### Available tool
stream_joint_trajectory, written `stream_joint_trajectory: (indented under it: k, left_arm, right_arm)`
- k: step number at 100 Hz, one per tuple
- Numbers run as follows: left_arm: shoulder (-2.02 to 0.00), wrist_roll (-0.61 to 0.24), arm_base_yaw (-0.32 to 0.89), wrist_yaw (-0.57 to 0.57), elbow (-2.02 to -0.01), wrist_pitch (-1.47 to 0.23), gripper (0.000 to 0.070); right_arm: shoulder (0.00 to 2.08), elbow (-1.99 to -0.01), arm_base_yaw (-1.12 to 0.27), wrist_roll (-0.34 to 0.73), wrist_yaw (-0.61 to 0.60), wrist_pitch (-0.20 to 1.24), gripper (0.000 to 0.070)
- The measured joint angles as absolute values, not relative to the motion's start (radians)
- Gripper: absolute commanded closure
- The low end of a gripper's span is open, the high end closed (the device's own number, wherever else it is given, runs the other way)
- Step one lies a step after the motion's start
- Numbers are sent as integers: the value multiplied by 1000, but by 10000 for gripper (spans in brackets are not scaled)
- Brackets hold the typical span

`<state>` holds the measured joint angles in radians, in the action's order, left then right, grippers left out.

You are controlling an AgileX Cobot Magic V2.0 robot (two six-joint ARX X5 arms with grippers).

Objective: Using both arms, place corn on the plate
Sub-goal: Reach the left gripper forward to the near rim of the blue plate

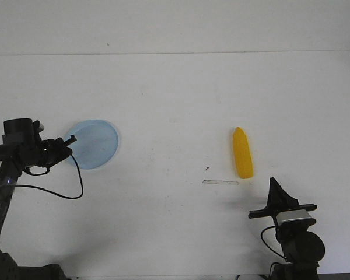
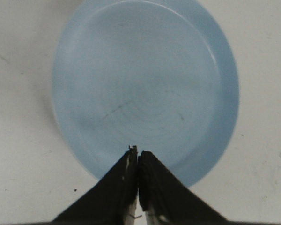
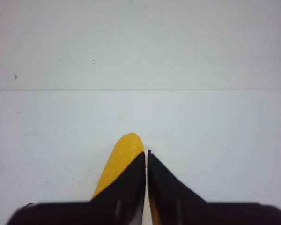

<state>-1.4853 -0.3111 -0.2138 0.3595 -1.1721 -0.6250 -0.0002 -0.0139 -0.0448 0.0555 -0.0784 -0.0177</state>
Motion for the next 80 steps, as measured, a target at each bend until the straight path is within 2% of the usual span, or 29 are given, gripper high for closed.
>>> stream_joint_trajectory:
  k: [7,14,47,80]
  left_arm:
    - [-1512,-334,-249,360,-1172,-620,526]
    - [-1529,-345,-273,359,-1172,-597,492]
    - [-1638,-358,-304,365,-1172,-527,493]
    - [-1696,-358,-262,366,-1172,-489,493]
  right_arm:
    - [0,-14,-45,56,-78,-18,693]
    - [0,-14,-45,56,-78,-18,693]
    - [0,-14,-45,56,-78,-18,693]
    - [0,-14,-45,56,-78,-18,693]
